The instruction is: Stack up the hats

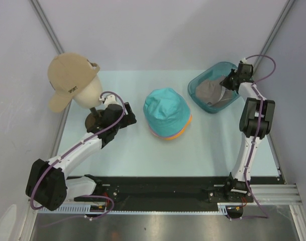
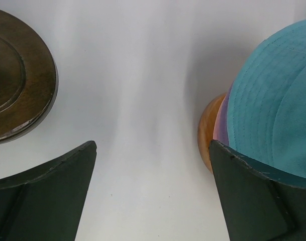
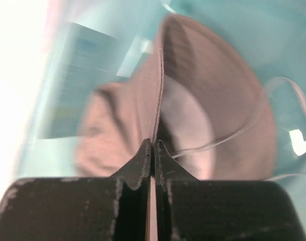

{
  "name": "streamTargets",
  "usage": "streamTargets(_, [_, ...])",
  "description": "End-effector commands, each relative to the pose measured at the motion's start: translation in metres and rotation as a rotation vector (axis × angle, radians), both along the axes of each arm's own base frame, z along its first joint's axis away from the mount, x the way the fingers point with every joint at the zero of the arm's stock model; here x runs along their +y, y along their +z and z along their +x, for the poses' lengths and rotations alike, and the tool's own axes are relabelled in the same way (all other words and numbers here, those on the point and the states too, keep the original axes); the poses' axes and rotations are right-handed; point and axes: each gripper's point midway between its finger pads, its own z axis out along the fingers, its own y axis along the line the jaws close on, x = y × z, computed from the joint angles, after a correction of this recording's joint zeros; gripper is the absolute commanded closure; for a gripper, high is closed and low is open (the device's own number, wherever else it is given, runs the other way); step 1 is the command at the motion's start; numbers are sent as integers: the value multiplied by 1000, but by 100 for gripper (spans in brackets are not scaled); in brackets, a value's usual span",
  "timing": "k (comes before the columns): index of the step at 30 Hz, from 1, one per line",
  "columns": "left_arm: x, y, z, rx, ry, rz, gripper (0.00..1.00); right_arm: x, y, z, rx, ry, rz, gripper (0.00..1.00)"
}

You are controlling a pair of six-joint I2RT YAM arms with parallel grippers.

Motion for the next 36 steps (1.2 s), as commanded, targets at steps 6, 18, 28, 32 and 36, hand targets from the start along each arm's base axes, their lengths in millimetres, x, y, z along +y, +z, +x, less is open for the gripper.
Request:
streamTargets(6, [-26, 59, 10, -172, -177, -22, 2, 35, 241, -6, -499, -32, -36, 100])
streamTargets(18, [-72, 163, 9, -388, -465, -76, 4, 94, 382, -98, -727, 4, -117, 100])
streamTargets(28, [-79, 213, -7, -484, -469, -240, 3, 166, 466, -200, -896, 127, 21, 100])
streamTargets(32, [-60, 204, -22, -467, -412, -217, 2, 202, 483, -231, -931, 213, 137, 100])
streamTargets(36, [-39, 195, -42, -455, -373, -178, 2, 240, 502, -249, -990, 281, 243, 100])
